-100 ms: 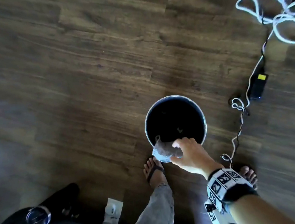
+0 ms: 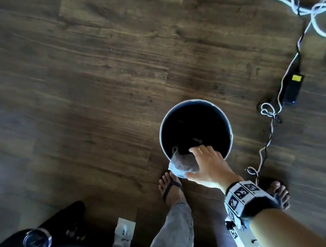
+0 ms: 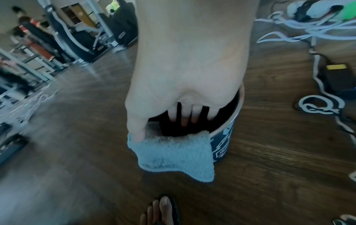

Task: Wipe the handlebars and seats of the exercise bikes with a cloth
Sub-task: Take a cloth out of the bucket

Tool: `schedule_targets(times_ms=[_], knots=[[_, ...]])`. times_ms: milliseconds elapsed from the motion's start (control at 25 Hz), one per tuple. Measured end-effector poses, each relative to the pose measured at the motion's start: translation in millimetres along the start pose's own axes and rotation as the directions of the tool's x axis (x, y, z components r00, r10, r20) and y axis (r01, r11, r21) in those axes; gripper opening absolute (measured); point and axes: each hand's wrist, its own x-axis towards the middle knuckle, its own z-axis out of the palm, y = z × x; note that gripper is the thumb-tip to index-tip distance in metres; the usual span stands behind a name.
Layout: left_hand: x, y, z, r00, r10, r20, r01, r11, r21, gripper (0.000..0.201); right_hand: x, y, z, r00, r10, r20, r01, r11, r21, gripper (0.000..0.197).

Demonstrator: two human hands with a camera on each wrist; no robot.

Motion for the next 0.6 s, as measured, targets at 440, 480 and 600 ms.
schedule_targets(times_ms=[440, 480, 600], knots=[[-2.2, 12.3, 9.8, 0.931, 0.134, -0.34, -0.009, 0.939, 0.344, 0.086, 27.1, 15.3, 48.8, 0.96, -0.269, -0.079, 0.229, 0.915, -0.332, 0.067], [-8.4, 16.5, 9.5, 0.935, 0.13, -0.33, -0.025, 0.952, 0.304, 0.097, 23.3, 16.8, 51.0, 0.942, -0.311, -0.123, 0.255, 0.907, -0.336, 0.061], [-17.0, 10.1, 5.8, 0.964, 0.135, -0.229, -0.055, 0.944, 0.327, 0.069, 8.8, 16.7, 54.3, 0.899, -0.371, -0.231, 0.299, 0.907, -0.296, 0.045]])
